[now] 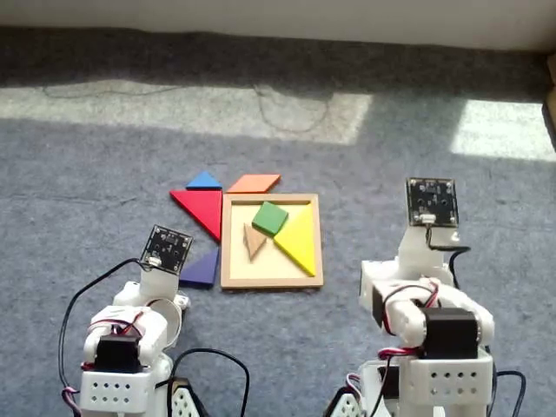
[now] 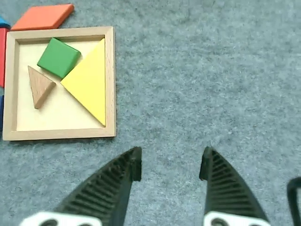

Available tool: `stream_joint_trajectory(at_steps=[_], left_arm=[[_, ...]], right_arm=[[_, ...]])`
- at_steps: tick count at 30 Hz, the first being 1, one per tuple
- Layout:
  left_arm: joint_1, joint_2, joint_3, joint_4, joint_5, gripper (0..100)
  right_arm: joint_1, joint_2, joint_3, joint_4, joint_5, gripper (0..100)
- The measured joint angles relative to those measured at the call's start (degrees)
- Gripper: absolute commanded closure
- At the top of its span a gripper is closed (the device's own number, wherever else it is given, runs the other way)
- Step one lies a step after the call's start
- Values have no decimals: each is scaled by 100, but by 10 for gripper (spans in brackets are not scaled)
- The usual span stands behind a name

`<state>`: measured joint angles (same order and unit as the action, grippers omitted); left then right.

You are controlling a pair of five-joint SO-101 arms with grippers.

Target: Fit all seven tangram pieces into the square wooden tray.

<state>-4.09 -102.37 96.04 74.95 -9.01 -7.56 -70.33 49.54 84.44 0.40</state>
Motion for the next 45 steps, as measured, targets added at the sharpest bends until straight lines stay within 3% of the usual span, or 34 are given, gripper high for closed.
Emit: stream_joint_trajectory(at_steps=[8,14,24,30,35,45], left_arm=[[-193,0,-264,44,0,880],[-862,0,-1407,44,0,877],[-941,211,-2980,53,0,877],[-941,1996,-3921,53,0,859],[-941,3877,-4756,53,44,694],[-791,6901,-6180,53,1407,688]], right_arm=[[18,-677,1433,-1002,9,796],[220,-721,2048,-1459,9,796],[466,-765,2576,-1600,9,796],[466,-765,2919,-1767,26,796],[466,-756,3587,-2374,26,796],[466,-756,3895,-2708,26,796]])
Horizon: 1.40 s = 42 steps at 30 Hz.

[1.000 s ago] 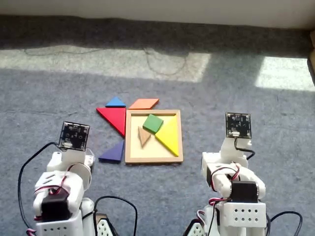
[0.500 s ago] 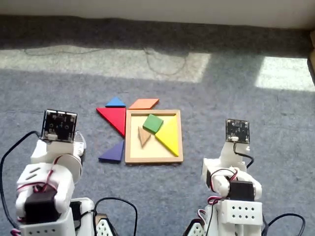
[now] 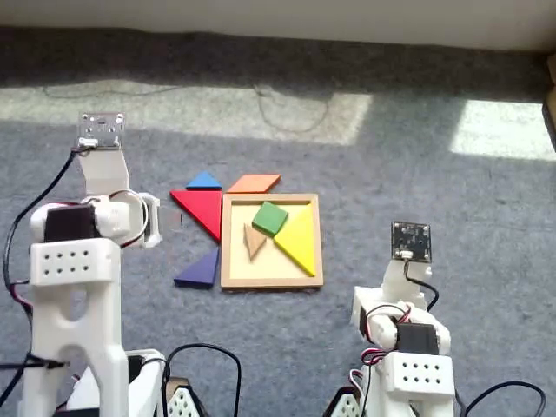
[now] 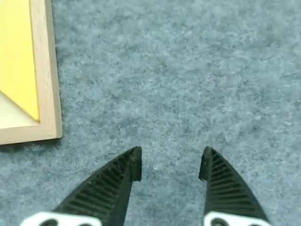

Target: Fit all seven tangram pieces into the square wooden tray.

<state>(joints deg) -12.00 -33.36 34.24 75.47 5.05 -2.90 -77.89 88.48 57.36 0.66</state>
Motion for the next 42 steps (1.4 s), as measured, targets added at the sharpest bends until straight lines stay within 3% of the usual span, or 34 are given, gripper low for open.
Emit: stream_joint_trajectory(at_steps=[9,17,27,42], left_arm=[[800,2084,-958,-9,1495,686],[888,3982,-2242,-9,2268,686],[888,6013,-4000,-9,2444,686],[932,7015,-5099,316,2444,687]], right_arm=[[0,-62,466,-26,35,796],[0,-70,492,-26,53,796],[0,-70,492,-26,53,796],[0,-70,492,-26,53,796]])
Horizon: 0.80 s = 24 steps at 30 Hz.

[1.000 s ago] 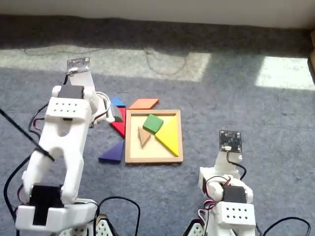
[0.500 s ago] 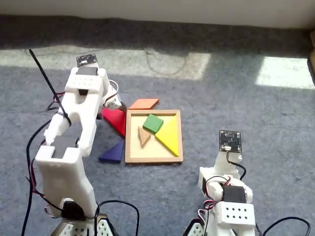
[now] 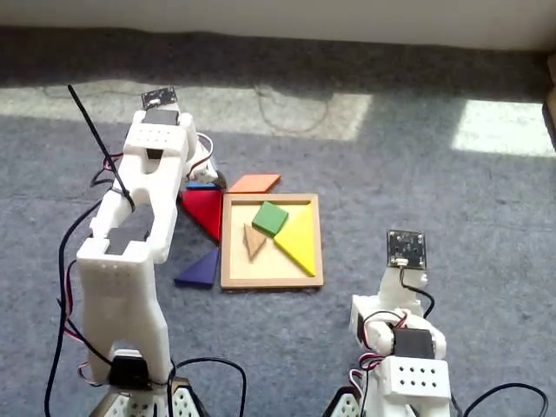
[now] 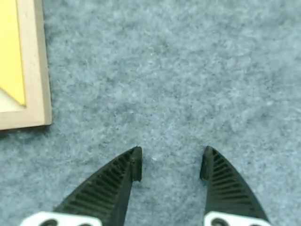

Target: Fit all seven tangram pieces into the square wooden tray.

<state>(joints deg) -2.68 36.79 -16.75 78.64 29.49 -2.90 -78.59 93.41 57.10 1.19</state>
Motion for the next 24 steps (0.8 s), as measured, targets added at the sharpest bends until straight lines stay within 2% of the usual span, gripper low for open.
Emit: stream_joint_trajectory(at_steps=[13,24], left_arm=[[-9,70,53,791,44,687],[-9,264,-9,835,44,691]], right_arm=[[0,0,0,0,0,796],[0,0,0,0,0,796]])
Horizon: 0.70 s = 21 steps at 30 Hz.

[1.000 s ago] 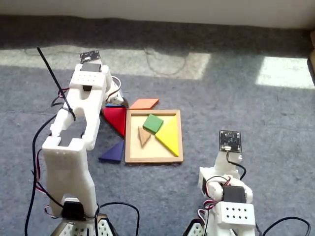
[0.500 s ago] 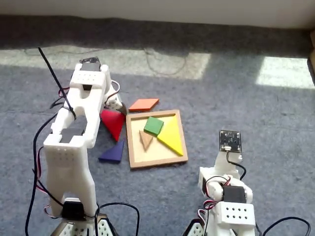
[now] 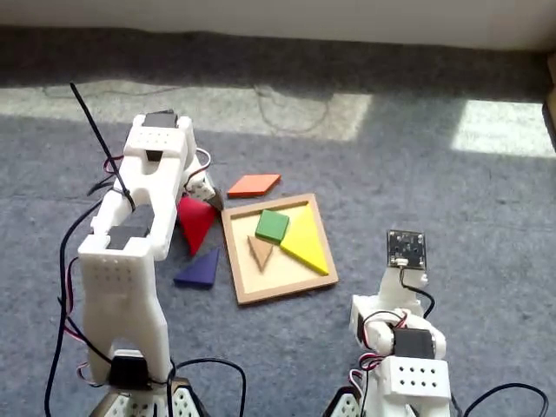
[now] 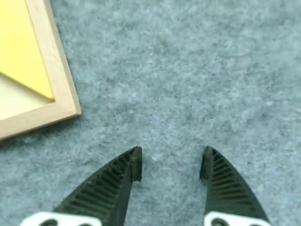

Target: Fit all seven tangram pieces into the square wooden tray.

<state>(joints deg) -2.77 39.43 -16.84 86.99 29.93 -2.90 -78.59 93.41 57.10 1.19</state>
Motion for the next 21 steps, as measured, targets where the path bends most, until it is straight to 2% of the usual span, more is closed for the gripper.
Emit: stream_joint_trajectory(at_steps=[8,13,21], left_arm=[[0,-9,0,9,0,691],[0,-387,79,316,0,691],[615,-1310,79,905,-185,691]], right_arm=[[0,0,0,0,0,796],[0,0,0,0,0,796],[0,0,0,0,0,796]])
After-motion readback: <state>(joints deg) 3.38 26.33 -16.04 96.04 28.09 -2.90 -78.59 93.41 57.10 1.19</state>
